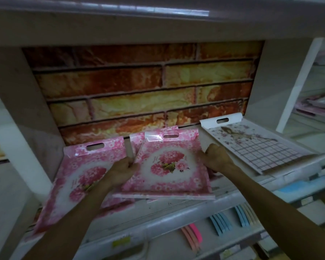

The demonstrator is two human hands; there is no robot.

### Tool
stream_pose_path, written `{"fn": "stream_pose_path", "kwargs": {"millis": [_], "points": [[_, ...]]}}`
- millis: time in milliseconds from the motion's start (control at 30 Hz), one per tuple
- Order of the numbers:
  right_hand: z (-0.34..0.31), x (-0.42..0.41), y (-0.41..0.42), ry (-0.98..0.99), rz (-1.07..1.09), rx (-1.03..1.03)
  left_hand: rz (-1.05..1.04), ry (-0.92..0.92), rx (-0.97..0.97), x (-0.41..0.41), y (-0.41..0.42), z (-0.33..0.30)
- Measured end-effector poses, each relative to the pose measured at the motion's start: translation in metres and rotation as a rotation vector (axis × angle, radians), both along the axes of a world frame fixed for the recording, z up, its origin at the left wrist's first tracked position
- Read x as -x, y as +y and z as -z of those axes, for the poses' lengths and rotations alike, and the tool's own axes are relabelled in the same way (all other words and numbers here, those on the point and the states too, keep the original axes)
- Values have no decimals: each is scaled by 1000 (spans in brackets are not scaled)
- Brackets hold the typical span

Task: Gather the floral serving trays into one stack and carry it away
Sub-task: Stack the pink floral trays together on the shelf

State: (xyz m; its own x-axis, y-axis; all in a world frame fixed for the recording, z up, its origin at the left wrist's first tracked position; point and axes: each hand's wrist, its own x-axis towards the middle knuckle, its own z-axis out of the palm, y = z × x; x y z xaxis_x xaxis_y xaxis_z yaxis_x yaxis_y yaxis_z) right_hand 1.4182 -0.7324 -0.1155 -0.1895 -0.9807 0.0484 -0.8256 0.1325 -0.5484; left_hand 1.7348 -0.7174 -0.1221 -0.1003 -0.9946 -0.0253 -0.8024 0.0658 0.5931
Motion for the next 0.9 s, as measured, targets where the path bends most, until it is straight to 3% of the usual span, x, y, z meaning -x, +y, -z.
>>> {"fn": "stream_pose_path", "kwargs": {"millis": [100,267,467,800,900], "points": [[1,0,1,-50,39,71,-11,50,2,4,2,-1],[5,-7,7,-133,-4,2,-42,134,-67,12,9,-5],[9,-14,6,-85,-20,60,-156,94,82,9,19,-12],[-17,-79,-6,-218,-202,295,-385,318,301,-49,47,-34],[-18,-111,-15,-203,-262,326,-459,301,339,-75,61,-36]]}}
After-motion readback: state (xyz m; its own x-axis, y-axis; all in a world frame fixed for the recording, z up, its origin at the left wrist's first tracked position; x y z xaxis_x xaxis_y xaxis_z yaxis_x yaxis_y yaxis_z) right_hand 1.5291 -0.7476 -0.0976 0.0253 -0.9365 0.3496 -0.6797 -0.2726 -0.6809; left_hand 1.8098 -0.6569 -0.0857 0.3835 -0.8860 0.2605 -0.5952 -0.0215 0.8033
